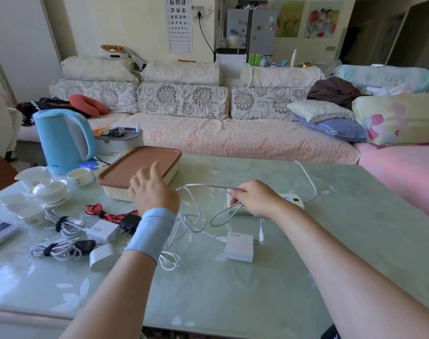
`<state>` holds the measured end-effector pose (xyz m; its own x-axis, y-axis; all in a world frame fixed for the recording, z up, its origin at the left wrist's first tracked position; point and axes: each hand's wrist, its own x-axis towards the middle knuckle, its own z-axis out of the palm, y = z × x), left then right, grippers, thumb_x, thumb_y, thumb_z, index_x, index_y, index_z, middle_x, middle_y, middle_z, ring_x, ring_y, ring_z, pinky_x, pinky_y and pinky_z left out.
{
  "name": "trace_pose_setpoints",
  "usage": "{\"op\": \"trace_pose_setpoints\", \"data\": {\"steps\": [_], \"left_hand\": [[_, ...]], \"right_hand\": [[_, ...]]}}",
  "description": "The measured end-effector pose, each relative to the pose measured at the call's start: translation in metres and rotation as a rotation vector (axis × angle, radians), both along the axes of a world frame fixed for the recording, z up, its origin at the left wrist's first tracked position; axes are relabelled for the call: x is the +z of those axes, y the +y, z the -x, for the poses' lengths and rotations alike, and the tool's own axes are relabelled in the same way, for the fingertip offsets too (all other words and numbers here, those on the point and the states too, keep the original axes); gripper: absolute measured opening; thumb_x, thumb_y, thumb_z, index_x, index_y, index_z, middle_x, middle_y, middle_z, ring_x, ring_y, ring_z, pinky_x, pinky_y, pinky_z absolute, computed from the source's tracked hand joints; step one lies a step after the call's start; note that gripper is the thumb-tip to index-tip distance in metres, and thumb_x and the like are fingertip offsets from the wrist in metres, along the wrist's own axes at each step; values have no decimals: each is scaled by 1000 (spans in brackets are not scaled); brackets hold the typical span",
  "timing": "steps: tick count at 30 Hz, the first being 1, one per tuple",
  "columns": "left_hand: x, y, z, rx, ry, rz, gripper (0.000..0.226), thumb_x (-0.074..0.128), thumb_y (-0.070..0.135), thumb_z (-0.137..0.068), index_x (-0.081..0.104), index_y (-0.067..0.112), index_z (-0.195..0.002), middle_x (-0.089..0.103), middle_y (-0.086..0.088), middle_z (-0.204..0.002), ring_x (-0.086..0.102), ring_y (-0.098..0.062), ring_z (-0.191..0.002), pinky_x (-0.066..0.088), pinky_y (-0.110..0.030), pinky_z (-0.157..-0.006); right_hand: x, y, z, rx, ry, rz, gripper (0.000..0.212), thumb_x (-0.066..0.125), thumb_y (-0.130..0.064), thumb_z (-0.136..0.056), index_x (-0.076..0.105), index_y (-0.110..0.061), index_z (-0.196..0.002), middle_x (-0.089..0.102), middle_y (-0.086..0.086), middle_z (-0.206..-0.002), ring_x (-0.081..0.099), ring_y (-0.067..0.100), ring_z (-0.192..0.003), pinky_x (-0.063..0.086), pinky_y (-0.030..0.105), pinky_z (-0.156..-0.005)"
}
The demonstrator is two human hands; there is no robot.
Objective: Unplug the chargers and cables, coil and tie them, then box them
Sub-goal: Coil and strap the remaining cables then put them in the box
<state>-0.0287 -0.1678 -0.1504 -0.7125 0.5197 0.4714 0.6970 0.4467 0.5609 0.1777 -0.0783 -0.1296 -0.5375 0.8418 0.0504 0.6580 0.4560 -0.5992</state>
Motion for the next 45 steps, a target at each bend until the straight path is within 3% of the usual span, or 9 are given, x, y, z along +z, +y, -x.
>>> {"op": "trace_pose_setpoints", "data": {"steps": [3,8,11,15,20,26,37,41,45], "left_hand": [[8,2,-25,-455,237,-210,75,38,-1,-61,55,16,-132,58,-7,-126,48,-29,-118,33,-37,-104],[16,-6,-42,-779,-128,-50,27,46,20,-74,71,26,-84,61,1,-62,53,-17,-60,45,-29,-64],[18,-6,-29,-776,-443,-169,35,56,50,-71,53,19,-54,39,-5,-56,37,-18,-51,36,-33,-54],[17,0,-2,-375,-790,-584,36,65,41,-84,56,12,-67,35,-6,-62,34,-18,-55,37,-24,-49],[9,-14,44,273,-777,-901,51,51,42,-92,33,16,-52,28,1,-48,25,-14,-49,26,-29,-51],[2,-19,50,266,-500,-545,50,41,46,-96,43,11,-61,37,-5,-55,38,-24,-60,28,-29,-55],[-14,-25,55,162,114,408,28,46,22,-93,65,27,-113,62,-7,-118,48,-30,-115,33,-39,-95],[-20,-18,53,-339,250,317,70,51,-12,-75,54,28,-133,53,-3,-133,43,-27,-119,34,-35,-101],[-24,-10,42,-588,201,400,67,46,-14,-75,65,32,-120,53,4,-134,40,-21,-124,34,-33,-107]], "right_hand": [[4,-10,12,91,9,58,29,50,-39,-99,70,-24,-83,51,-5,-65,48,12,-62,36,26,-58],[6,-11,13,95,131,103,26,47,-27,-100,68,-26,-86,57,2,-81,51,16,-74,40,28,-68],[9,-4,5,60,282,318,30,40,-16,-97,69,-22,-98,44,-1,-72,37,8,-54,27,17,-44],[4,5,-3,70,232,357,34,45,-9,-80,67,-27,-99,44,-1,-67,33,12,-51,23,22,-45],[-5,10,-14,-82,-78,2,26,59,-38,-94,73,-19,-83,50,-2,-65,48,17,-58,36,27,-56],[-6,-9,-3,-164,-129,361,42,52,-48,-97,72,-11,-97,35,6,-66,43,24,-43,45,20,-38],[-53,-30,53,121,-182,-86,21,54,-34,-100,72,-22,-102,67,7,-97,60,29,-95,39,29,-71],[-66,-30,61,88,-267,-87,21,55,-19,-97,71,-23,-111,70,5,-113,64,27,-107,45,27,-76],[-69,-38,68,106,-560,-189,40,46,-49,-97,63,-15,-111,66,9,-117,62,32,-108,42,31,-74]]}}
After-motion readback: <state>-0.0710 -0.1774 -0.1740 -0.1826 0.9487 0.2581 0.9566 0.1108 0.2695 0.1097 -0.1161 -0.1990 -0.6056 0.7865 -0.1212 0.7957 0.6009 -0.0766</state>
